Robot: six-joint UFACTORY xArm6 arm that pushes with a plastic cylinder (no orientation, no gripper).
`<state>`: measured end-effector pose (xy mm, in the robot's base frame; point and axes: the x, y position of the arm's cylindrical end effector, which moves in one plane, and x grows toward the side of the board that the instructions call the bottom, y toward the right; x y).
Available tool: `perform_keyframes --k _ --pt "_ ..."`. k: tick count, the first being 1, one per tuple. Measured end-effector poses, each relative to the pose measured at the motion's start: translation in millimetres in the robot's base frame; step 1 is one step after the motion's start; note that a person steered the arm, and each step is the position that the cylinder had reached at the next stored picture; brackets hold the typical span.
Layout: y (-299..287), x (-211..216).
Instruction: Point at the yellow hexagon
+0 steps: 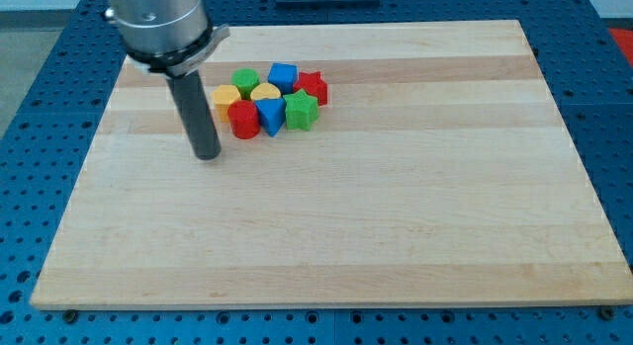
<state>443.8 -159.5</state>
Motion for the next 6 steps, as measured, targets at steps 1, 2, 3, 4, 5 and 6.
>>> perform_keyframes --k 1,2,3,4,5,6 --pt "-21.0 -6.6" --pt "-26.5 -51.5" --pt "-26.4 -99.1" --pt "-17.6 -110.3" --pt "-16.8 -110.3" --pt "-16.8 -107.3"
